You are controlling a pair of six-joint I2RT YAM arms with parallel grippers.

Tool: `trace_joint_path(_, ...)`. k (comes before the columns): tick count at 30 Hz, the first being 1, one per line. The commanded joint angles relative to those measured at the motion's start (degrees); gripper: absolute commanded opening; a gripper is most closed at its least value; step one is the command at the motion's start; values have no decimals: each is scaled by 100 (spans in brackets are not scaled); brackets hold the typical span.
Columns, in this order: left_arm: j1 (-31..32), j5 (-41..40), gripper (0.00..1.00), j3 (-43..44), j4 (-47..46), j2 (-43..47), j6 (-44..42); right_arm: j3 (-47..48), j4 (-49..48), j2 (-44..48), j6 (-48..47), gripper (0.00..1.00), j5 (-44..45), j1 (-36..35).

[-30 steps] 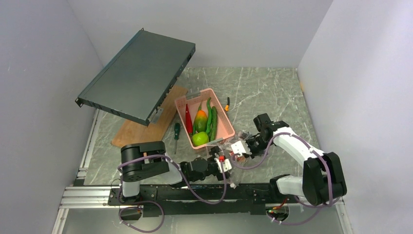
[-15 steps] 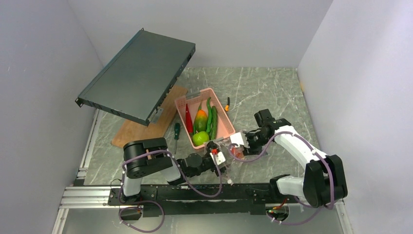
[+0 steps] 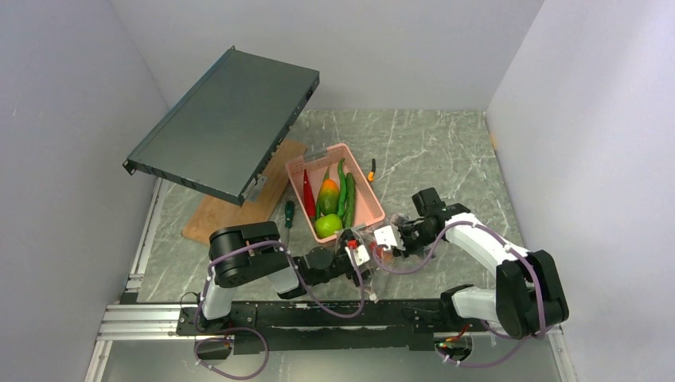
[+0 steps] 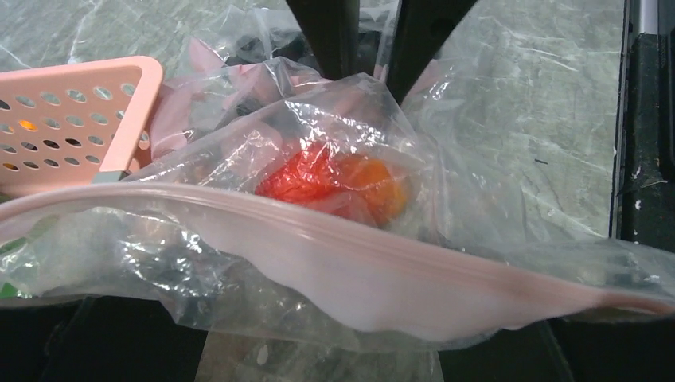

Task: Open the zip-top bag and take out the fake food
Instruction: Pick up the fake fruit from the zipper food storage bag.

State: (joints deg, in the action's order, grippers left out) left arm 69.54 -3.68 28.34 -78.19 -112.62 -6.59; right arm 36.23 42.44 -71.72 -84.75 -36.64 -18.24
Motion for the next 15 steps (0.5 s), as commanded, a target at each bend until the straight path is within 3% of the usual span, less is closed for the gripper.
trace_joint_path(1, -65, 53, 92, 82, -262, -59, 135, -183, -9, 258, -520, 22, -536, -106)
trace_joint_path(15, -377, 387, 91, -524, -829, 103, 1786, -515, -80, 656, -1072, 25, -673, -344)
